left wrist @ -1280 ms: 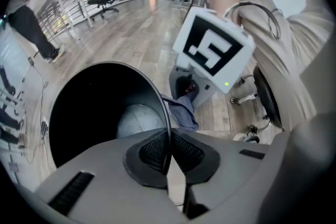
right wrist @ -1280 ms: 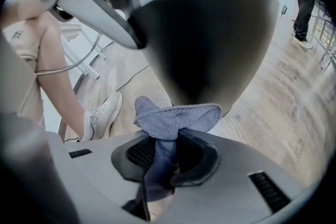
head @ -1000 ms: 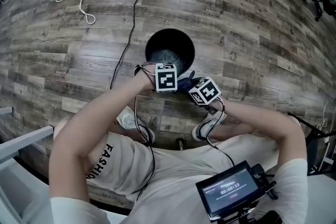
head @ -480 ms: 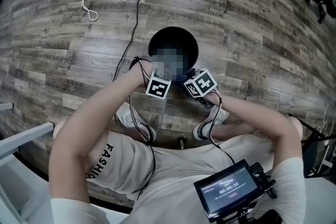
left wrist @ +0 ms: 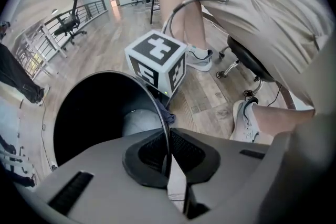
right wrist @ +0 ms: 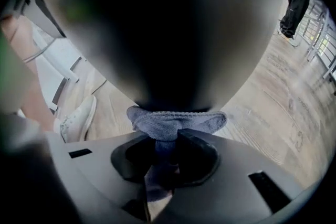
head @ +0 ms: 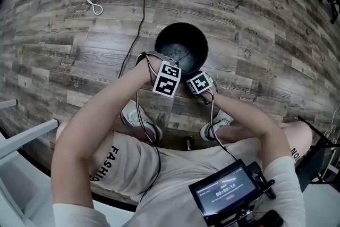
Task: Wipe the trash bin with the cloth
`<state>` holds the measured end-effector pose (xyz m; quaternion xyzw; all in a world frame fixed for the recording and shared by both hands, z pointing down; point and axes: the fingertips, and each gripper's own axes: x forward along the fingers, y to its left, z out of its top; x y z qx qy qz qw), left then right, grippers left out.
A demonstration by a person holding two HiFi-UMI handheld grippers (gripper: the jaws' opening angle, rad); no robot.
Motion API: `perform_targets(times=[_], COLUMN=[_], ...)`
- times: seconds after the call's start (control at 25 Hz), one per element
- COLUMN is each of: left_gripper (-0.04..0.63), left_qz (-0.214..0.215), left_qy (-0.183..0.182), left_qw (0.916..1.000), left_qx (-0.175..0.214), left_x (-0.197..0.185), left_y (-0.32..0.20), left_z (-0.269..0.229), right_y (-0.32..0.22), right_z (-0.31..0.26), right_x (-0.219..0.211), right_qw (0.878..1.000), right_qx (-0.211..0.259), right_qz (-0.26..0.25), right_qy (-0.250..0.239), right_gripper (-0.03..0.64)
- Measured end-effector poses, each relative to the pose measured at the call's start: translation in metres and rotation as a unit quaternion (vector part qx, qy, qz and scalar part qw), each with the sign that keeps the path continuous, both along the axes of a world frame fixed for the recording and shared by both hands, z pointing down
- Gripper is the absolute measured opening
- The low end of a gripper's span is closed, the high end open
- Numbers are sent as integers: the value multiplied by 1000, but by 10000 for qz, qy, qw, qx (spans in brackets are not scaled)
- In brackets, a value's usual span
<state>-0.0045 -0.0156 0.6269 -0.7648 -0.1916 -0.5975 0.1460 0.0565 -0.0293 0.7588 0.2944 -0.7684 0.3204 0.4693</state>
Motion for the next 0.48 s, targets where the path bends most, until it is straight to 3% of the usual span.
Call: perform_targets(times=[0.16, 0.32, 0.48], left_gripper=[26, 26, 26], left_qz=[11, 6, -172], left_qy=[-5, 9, -65], left_qw=[10000, 10000, 9998], left_qx=[-33, 1, -26], left_x=[-1, -1, 0], left_y=[0, -1, -1], left_z=[0, 0, 2], right_y=[-5, -6, -1], right_z=[45, 62, 53], right_x=[12, 12, 12], right_qw=[9982, 9991, 9993], right_qx=[318, 346, 229], right_qz=[-242, 45, -70], right_qy=[458, 246, 286], right_gripper=[77, 77, 77])
